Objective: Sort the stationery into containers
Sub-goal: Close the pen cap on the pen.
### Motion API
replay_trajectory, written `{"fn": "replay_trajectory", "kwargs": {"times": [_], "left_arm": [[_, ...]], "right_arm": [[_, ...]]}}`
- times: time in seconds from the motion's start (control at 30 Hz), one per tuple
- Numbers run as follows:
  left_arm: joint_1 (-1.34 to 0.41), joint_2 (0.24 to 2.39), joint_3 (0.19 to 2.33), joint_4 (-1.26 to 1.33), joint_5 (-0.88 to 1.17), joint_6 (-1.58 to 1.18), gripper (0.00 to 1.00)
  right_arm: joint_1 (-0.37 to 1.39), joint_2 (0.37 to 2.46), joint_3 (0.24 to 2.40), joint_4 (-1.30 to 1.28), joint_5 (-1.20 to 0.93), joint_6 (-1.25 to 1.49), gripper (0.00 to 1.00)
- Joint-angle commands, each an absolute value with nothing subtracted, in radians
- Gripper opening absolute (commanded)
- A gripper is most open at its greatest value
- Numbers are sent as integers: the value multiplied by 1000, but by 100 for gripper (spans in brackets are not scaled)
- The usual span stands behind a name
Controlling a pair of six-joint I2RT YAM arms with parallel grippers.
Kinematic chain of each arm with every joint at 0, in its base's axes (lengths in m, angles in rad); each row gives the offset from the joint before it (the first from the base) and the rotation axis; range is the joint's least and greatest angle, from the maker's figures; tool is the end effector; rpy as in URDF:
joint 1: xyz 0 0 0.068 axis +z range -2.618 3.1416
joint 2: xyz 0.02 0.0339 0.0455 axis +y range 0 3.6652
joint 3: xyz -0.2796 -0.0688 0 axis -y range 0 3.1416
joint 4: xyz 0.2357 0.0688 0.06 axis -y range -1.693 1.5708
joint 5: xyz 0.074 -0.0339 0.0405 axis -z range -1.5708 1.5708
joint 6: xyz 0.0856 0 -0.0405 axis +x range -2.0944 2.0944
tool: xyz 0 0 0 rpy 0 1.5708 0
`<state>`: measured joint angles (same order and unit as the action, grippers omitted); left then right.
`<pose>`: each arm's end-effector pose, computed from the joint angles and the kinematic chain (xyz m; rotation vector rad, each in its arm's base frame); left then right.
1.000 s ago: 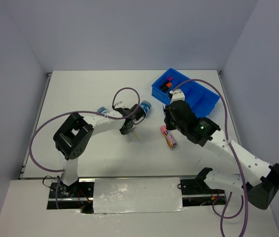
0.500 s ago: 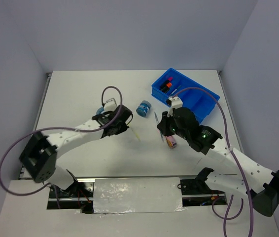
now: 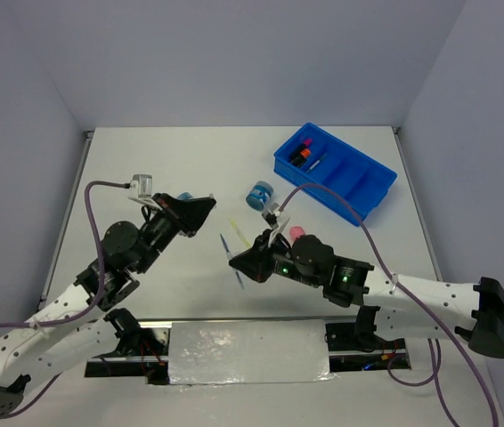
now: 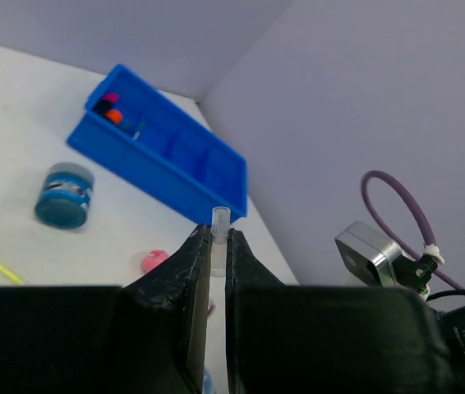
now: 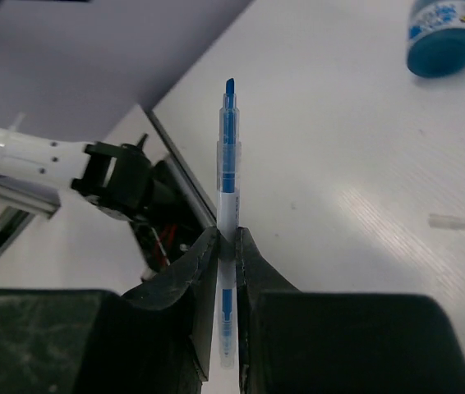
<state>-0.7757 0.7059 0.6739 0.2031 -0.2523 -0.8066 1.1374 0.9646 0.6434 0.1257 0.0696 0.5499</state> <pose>0.1573 -0.1243 0.3740 -0.2469 1.4831 -1.1231 0.1144 0.2331 0.2948 -0.5025 1.8504 1.1317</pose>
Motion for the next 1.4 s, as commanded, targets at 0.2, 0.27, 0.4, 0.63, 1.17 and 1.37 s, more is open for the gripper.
{"fn": "replay_trajectory", "kwargs": {"times": [0.2, 0.27, 0.4, 0.63, 1.17, 1.37], "left_arm": [[-781, 630, 632, 451, -18, -817, 0], [-781, 627, 632, 453, -15, -833, 0], [-781, 627, 627, 469, -8, -851, 0], [-781, 632, 621, 449, -14, -854, 0], [-781, 646, 618, 457, -8, -867, 0], [-781, 657, 621, 462, 11, -868, 0]], "right_arm": [[1296, 934, 677, 371, 319, 493, 0], [1311, 920, 670, 383, 345, 468, 0], [1325, 902, 683, 364, 373, 442, 0], [1335, 900, 712, 322, 417, 410, 0], [1335, 937, 753, 302, 437, 402, 0], [1333, 948, 767, 296, 433, 400, 0]]}}
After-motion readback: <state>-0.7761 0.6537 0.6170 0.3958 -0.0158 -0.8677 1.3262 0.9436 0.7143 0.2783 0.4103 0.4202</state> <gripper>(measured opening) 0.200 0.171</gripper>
